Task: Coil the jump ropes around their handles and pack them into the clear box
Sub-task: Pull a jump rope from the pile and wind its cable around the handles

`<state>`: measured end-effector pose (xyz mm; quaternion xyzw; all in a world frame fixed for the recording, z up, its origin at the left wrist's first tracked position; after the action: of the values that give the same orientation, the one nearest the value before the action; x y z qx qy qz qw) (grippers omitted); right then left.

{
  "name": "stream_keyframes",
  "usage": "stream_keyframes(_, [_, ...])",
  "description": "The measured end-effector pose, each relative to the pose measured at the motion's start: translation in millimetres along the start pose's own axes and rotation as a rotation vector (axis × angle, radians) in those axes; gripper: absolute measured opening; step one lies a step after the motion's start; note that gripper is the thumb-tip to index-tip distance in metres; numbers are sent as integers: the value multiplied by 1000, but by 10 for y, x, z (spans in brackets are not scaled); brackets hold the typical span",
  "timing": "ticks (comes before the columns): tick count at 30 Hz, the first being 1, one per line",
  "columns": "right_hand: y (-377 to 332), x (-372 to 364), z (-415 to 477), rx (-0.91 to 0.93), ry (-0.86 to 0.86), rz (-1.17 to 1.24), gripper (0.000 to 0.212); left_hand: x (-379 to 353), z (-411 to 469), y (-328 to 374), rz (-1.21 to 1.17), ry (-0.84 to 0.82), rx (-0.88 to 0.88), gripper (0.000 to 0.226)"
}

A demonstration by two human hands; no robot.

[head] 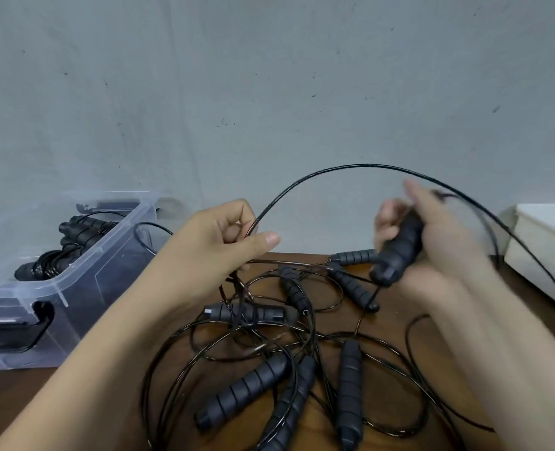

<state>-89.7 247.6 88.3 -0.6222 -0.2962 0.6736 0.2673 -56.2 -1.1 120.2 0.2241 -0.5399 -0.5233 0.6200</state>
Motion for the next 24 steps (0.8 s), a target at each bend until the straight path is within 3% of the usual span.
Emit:
stream_keyframes(2, [446,-183,-118,-226,-85,-11,28,-32,21,-28,24,-3,0,38])
stream_keyframes(4, [733,-394,-256,-335,-245,-155,19,-98,30,-52,83,-50,-2,38])
stream_keyframes(6, [819,-513,-342,-310,-346,-344,20,-177,15,-52,162,-101,-13,34])
stream_keyframes(10, [687,-490,-350,-136,-307,-587,23,-295,-38,31,383,-152,-53,27])
stream_keyframes(14, [586,-505,-354,-38,-300,-627,23,-347,-80,82,420,-163,-70,28])
stream_keyframes(19, [497,-520,-365,-41,-312,-639,26,-392,-76,78,456,-172,-64,29])
stream_keyframes(24, [508,-539,-400,-67,-339,-658,15,-476,-77,43,501,-174,-44,23])
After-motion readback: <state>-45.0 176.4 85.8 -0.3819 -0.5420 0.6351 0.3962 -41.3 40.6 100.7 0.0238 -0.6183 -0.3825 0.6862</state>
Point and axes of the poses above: each hand's wrist, its own z-axis towards the middle knuckle, its own x-axis out of the back of the hand, y = z × x, the point moved 9 cm from there along z, towards the middle knuckle, and after that the axes turned 8 degrees about -y, right-handed, at the moved point
